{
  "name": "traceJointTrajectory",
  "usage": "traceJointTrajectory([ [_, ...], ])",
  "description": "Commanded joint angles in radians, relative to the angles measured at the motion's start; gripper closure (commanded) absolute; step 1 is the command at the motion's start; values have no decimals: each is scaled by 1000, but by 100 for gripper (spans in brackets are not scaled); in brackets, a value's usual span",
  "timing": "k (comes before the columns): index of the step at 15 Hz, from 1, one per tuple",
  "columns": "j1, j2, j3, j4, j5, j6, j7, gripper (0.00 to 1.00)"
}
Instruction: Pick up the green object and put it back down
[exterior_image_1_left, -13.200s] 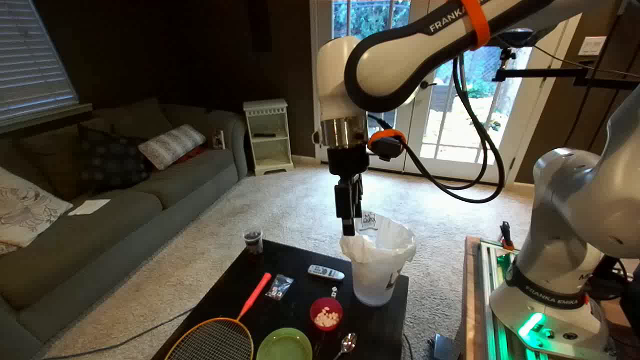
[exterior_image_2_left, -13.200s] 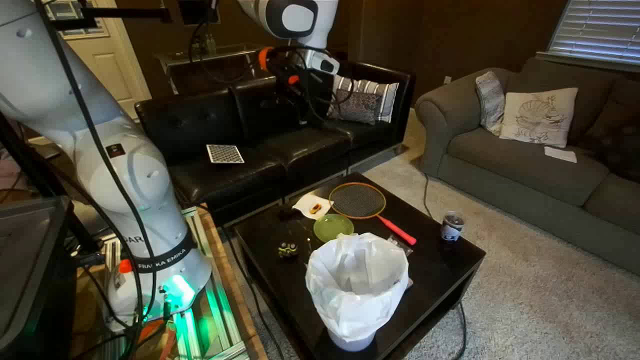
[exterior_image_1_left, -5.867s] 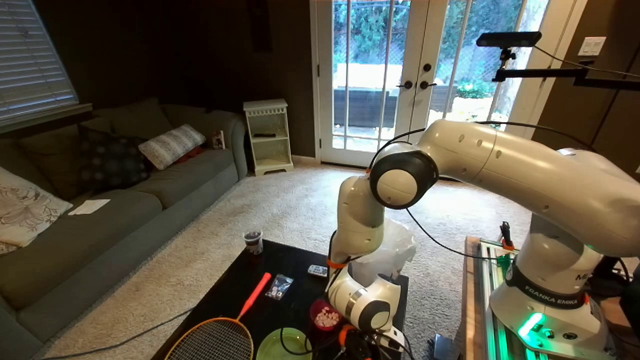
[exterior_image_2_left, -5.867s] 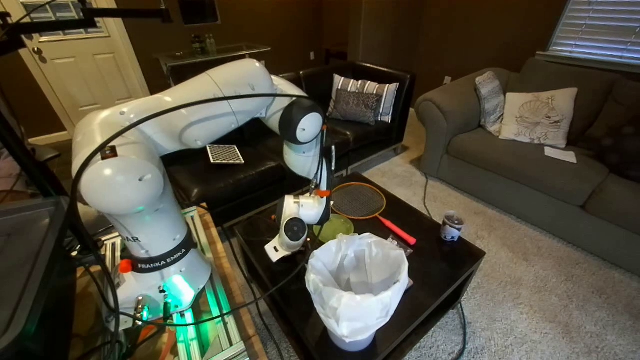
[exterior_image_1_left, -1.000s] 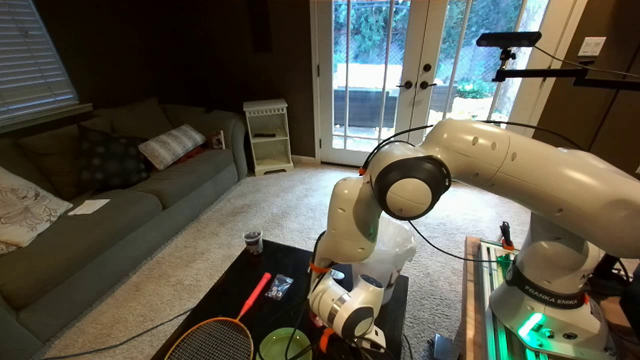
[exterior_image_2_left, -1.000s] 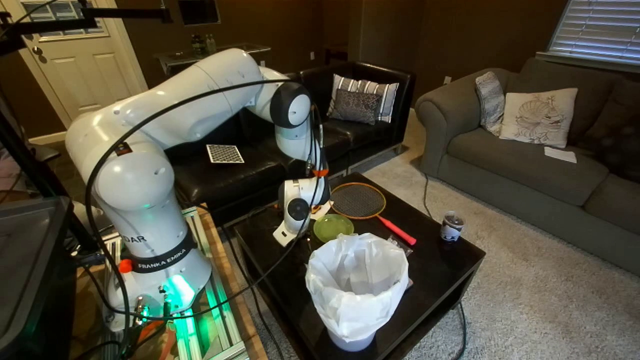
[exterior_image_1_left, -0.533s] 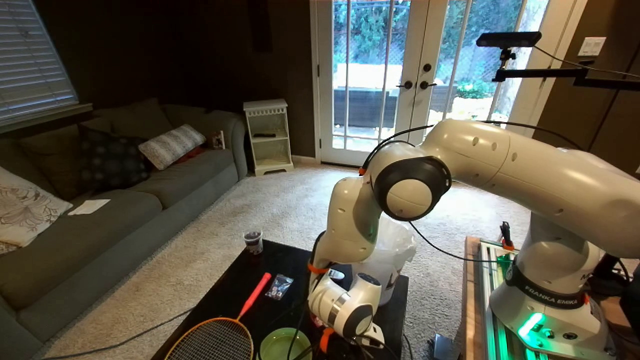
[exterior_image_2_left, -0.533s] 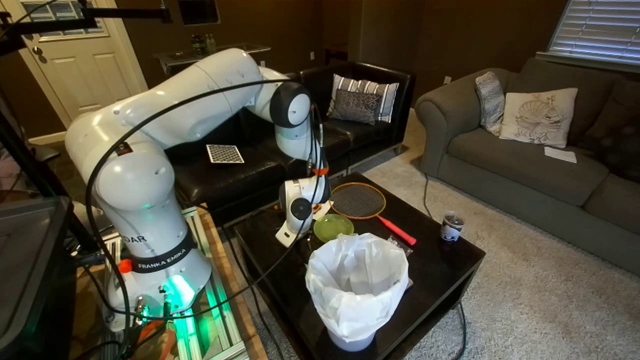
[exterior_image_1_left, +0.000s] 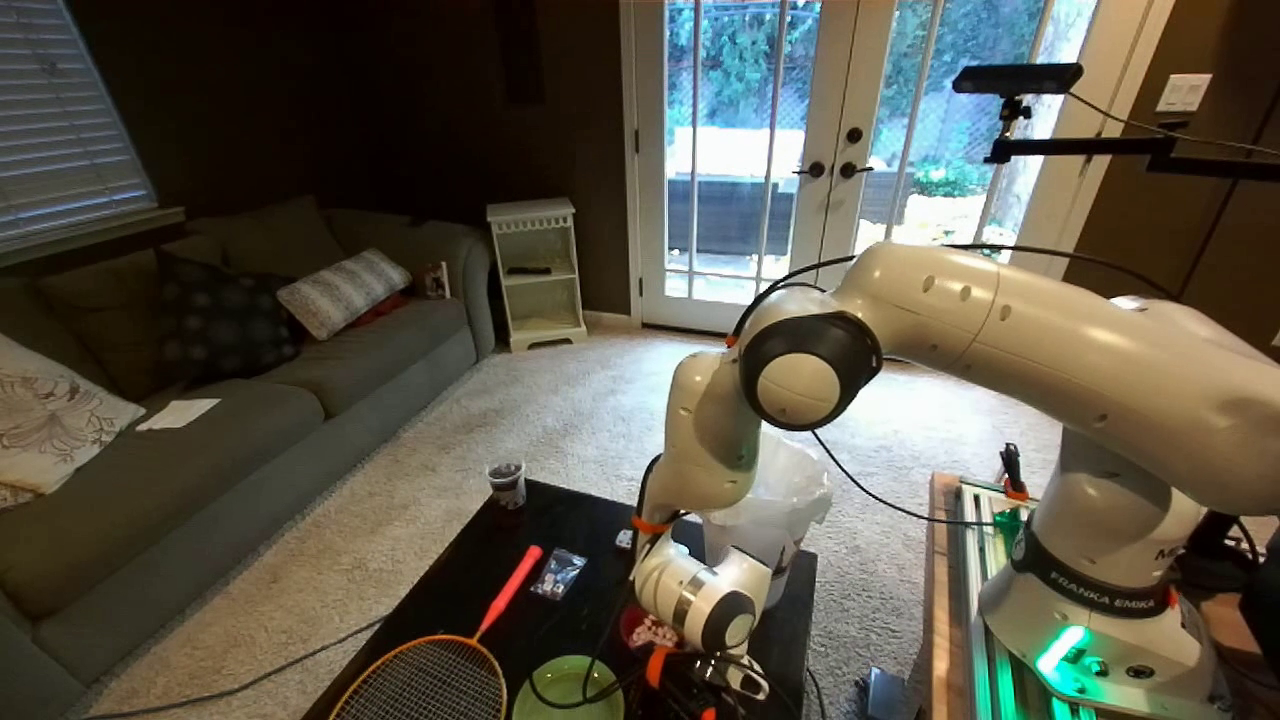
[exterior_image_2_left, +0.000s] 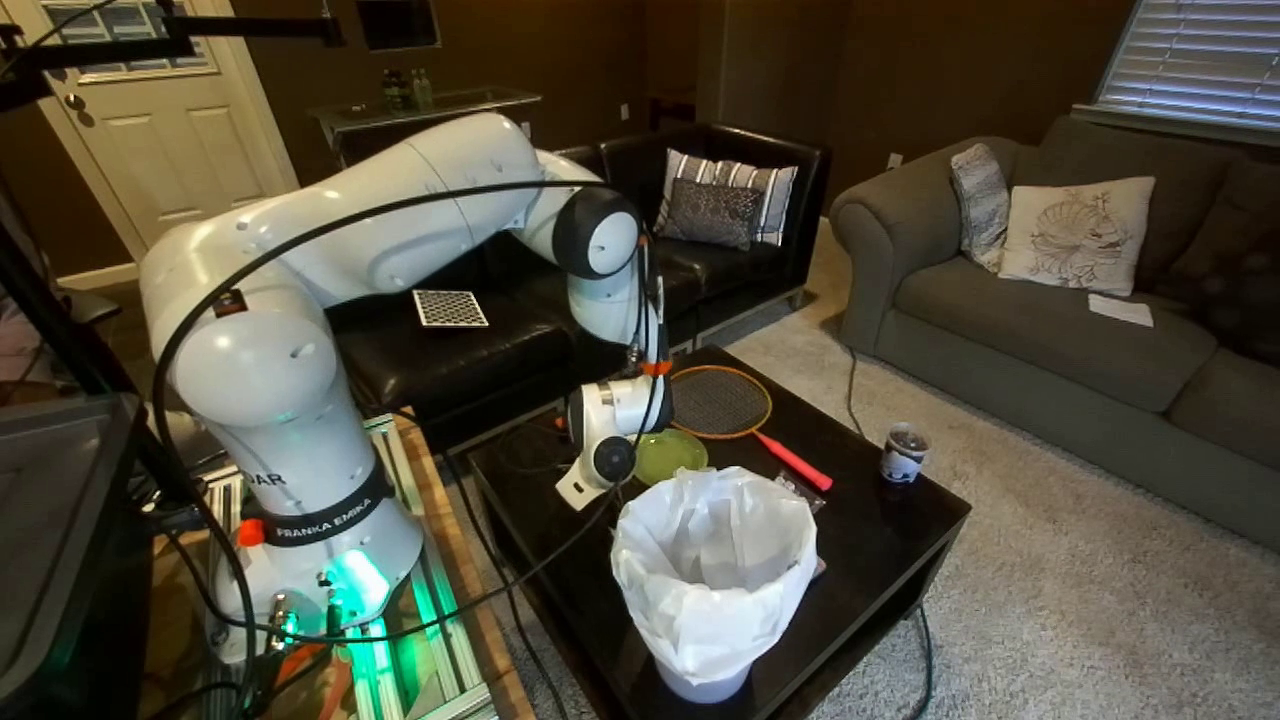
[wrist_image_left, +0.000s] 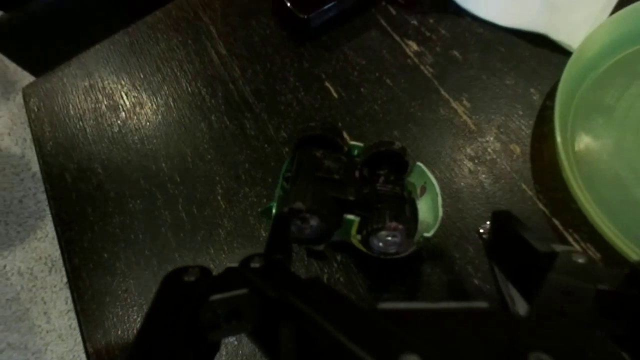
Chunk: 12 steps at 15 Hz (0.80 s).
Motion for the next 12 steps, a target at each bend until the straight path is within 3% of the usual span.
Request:
traceJointTrajectory([
  [1, -51, 32, -8, -2, -35, -110, 24, 0],
  [12, -65, 109, -7, 25, -30, -239, 67, 0],
])
